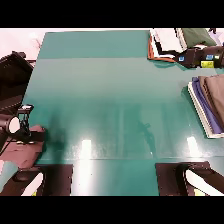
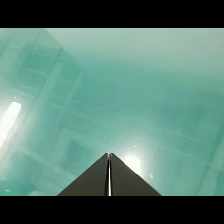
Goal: Fold the shirts.
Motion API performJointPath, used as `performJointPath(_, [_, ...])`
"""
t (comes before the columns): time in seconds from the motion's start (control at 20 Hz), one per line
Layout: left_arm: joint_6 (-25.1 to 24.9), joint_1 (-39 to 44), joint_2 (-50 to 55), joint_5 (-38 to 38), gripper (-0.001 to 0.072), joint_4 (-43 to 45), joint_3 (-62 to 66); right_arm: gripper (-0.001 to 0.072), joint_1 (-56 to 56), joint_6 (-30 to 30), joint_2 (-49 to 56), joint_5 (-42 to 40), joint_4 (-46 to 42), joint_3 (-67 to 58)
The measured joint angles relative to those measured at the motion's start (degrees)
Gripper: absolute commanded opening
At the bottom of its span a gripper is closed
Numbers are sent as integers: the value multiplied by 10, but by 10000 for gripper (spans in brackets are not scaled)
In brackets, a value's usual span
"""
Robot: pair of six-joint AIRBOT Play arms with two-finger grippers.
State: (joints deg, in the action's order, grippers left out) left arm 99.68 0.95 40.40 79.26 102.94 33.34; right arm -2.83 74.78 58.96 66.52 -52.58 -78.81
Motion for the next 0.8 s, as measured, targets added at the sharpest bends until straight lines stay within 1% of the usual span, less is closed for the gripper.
performJointPath(0.15, [-2,9,0,3,23,-6,94,17,0,0,0,-9,0,-3])
performJointPath(0.35, [-17,72,4,-9,23,-39,288,17,0,0,0,-21,1,-35])
performJointPath(0.55, [-28,186,56,-27,23,-62,466,17,0,0,0,-41,1,-94])
performJointPath(0.8, [-56,349,213,-56,25,-82,622,17,-1,0,0,-59,-1,-160])
